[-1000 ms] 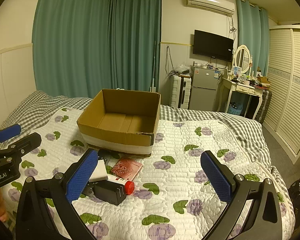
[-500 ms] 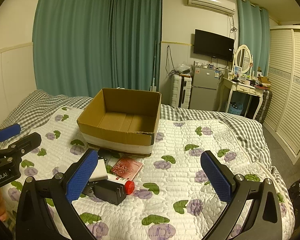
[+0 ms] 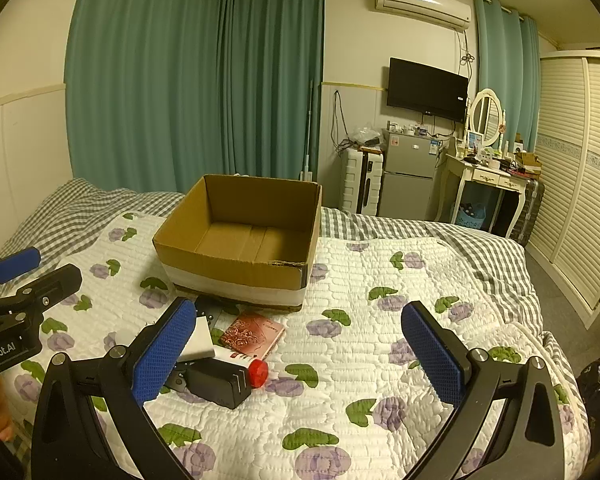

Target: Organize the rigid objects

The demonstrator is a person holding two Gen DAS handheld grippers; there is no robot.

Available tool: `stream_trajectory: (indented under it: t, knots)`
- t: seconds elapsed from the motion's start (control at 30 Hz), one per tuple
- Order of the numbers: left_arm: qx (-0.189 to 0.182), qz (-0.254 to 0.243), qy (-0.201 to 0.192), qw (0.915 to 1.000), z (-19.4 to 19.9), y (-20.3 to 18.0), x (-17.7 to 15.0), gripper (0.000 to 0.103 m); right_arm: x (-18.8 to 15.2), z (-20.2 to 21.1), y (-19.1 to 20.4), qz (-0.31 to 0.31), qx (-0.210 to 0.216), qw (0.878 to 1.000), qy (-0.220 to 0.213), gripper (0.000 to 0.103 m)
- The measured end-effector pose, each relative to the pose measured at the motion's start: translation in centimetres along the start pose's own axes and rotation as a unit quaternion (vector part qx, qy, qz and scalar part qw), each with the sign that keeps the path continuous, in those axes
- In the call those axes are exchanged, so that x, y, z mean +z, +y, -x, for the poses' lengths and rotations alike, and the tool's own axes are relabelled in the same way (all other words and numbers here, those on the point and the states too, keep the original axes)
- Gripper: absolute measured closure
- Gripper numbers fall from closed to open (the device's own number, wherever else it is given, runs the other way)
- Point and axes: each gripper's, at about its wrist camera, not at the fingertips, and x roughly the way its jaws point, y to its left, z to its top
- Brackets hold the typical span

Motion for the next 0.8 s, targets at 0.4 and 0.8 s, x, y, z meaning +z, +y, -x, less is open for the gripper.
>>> stream_trajectory:
  t: [0.4,0.8]
  knots:
    - [0.0,0.0,0.0,1.0,0.0,0.02,0.0,0.023,-0.53,-0.19,-0.25,-0.001,0.001,1.0,0.003,0.0]
    - [0.0,0.0,0.0,1.0,0.0,0.04,0.06,0.023,-0.45,-0.17,-0.17,-0.001,0.001,1.0,0.003,0.0]
